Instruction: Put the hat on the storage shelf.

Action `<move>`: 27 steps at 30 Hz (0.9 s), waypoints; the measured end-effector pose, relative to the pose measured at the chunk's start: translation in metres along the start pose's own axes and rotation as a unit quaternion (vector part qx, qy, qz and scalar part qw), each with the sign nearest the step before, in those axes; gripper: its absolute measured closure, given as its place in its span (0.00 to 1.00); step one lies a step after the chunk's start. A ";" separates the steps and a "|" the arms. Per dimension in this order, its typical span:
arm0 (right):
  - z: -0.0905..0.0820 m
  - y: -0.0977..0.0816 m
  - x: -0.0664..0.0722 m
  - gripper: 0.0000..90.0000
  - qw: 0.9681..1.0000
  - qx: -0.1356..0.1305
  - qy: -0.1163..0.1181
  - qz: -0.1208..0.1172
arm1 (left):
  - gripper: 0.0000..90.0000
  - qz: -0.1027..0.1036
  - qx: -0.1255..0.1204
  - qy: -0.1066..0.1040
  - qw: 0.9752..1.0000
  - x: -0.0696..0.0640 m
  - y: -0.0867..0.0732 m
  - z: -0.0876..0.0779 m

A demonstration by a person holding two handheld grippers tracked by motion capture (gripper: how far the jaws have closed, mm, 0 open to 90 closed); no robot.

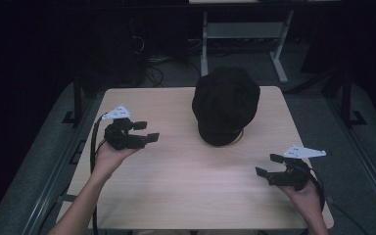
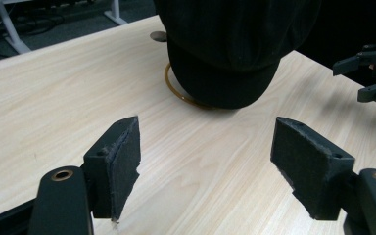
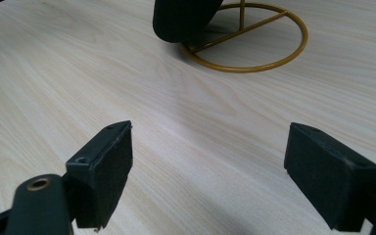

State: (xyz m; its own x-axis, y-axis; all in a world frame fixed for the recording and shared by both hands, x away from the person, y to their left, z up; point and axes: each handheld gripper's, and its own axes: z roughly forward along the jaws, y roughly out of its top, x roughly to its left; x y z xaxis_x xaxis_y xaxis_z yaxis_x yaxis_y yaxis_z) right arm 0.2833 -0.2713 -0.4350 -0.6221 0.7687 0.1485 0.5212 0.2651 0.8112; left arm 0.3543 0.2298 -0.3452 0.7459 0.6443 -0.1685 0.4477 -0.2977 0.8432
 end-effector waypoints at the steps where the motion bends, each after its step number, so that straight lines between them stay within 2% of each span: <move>1: 0.000 0.000 0.000 0.20 1.000 0.000 0.000 0.000 | 0.30 0.001 0.002 0.001 1.000 0.000 -0.002 0.000; 27: 0.002 -0.001 0.002 0.20 1.000 0.008 0.000 -0.006 | 0.29 -0.014 0.001 0.031 0.999 0.001 -0.054 -0.004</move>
State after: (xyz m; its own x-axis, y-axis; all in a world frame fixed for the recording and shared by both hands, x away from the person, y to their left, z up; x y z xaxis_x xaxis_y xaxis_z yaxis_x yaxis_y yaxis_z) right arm 0.2830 -0.2692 -0.4364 -0.6284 0.7653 0.1397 0.5238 0.2835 0.8032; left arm 0.3290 0.2498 -0.3889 0.7015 0.6943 -0.1607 0.4694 -0.2805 0.8372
